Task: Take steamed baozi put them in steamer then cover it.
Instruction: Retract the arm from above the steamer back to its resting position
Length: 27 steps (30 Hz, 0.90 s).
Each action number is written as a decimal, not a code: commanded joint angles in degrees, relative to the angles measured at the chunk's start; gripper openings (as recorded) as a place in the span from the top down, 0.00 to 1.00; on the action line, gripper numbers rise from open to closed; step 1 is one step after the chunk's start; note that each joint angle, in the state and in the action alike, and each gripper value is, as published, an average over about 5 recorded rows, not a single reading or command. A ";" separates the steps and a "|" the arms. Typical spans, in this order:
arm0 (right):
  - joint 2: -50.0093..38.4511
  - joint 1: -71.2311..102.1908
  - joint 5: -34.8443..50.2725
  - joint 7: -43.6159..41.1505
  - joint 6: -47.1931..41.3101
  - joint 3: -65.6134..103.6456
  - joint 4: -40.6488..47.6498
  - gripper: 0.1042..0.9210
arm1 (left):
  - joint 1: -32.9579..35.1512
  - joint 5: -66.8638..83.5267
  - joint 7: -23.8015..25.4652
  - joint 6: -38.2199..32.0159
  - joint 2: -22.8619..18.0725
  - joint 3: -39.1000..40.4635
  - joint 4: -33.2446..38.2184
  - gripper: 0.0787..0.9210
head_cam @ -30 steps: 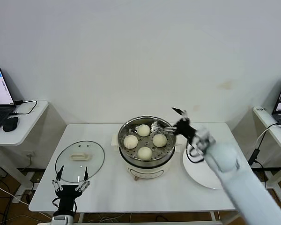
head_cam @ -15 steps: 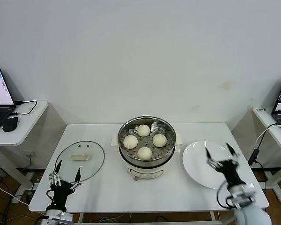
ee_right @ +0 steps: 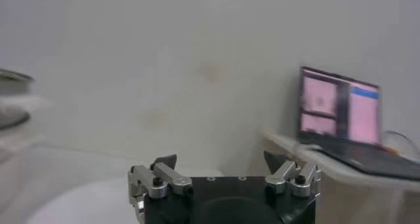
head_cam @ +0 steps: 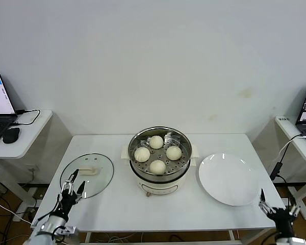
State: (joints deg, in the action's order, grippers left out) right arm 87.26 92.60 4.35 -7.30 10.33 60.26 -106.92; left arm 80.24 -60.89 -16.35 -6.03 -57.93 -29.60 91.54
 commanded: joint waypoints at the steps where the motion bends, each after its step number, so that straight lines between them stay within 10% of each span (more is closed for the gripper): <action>1: 3.21 3.25 -1.45 2.06 0.83 6.12 1.18 0.12 | -15.86 -9.57 -0.22 -2.10 2.96 6.09 -18.83 0.12; 27: 3.08 1.95 -3.07 1.33 1.84 8.26 4.91 0.12 | -28.82 -11.94 0.69 -2.42 -0.32 10.41 -28.63 0.12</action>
State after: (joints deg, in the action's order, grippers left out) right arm 90.04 94.49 1.87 -6.07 11.97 67.94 -103.00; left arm 56.97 -71.71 -15.95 -8.28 -57.95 -20.32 67.56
